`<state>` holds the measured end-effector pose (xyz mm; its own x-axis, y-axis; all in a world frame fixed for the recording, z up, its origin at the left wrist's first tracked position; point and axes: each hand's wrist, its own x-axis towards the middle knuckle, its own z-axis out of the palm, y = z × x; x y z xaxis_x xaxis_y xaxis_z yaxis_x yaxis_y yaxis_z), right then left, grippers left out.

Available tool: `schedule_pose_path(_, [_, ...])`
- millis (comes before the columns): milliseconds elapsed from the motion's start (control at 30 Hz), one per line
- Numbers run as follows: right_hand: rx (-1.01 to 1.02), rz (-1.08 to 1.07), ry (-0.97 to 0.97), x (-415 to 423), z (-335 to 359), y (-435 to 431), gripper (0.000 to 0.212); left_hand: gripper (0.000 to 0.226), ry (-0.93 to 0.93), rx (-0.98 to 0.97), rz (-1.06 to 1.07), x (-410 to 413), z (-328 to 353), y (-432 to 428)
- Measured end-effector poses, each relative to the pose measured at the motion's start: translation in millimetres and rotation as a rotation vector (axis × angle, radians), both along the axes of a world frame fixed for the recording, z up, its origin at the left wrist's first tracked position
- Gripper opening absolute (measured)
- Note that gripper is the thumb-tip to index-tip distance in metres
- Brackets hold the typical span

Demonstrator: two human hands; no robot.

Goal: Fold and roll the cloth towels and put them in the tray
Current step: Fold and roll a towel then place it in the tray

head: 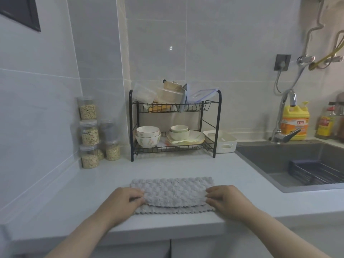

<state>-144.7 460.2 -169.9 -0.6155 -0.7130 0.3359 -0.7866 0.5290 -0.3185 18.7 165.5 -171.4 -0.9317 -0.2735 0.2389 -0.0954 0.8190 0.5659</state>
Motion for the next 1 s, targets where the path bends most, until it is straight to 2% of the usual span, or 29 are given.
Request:
schedule_pose_path(133, [-0.221, -0.058, 0.038, 3, 8, -3, 0.018, 0.018, 0.131, 0.112, 0.081, -1, 19, 2])
schedule_pose_path(200, [-0.237, -0.03, 0.073, 6, 7, -1, 0.016, 0.016, 0.149, 0.089, 0.054, 2, 23, 4])
schedule_pose_path(267, [-0.171, 0.021, 0.064, 10, -1, 4, 0.017, 0.008, 0.029, 0.03, 0.002, 9, 17, 4])
schedule_pose_path(333, [-0.056, 0.043, 0.025, 14, -8, 10, 0.022, 0.041, -0.094, -0.044, -0.05, 17, 4, 1])
schedule_pose_path(367, [-0.01, 0.048, 0.014, 14, -10, 12, 0.027, 0.049, -0.113, -0.077, -0.049, 18, -3, 0])
schedule_pose_path(500, [0.044, 0.061, -0.02, 15, -13, 14, 0.044, 0.032, -0.174, -0.205, -0.048, 20, -9, 5])
schedule_pose_path(567, [-0.009, 0.032, -0.03, 16, -9, 13, 0.046, 0.053, -0.238, -0.285, -0.089, 20, -9, 7])
schedule_pose_path(633, [-0.075, -0.064, -0.119, 15, -2, 8, 0.05, 0.077, -0.259, -0.355, -0.073, 16, -3, 10])
schedule_pose_path(667, [-0.059, -0.094, -0.17, 13, 0, 4, 0.053, 0.086, -0.251, -0.384, -0.035, 13, 1, 13])
schedule_pose_path(733, [0.144, -0.101, -0.151, 10, -3, -8, 0.062, 0.086, -0.237, -0.425, 0.017, 0, 5, 21])
schedule_pose_path(767, [0.273, -0.109, -0.105, 10, -7, -14, 0.059, 0.085, -0.253, -0.441, 0.013, -7, 6, 26])
schedule_pose_path(833, [0.385, -0.15, -0.075, 10, -14, -18, 0.055, 0.082, -0.348, -0.462, -0.007, -20, 4, 31])
schedule_pose_path(933, [0.376, -0.157, -0.12, 9, -16, -16, 0.057, 0.106, -0.447, -0.396, -0.019, -27, -4, 24])
schedule_pose_path(1000, [0.306, -0.173, -0.146, 8, -14, -17, 0.058, 0.106, -0.488, -0.396, -0.024, -27, -3, 21])
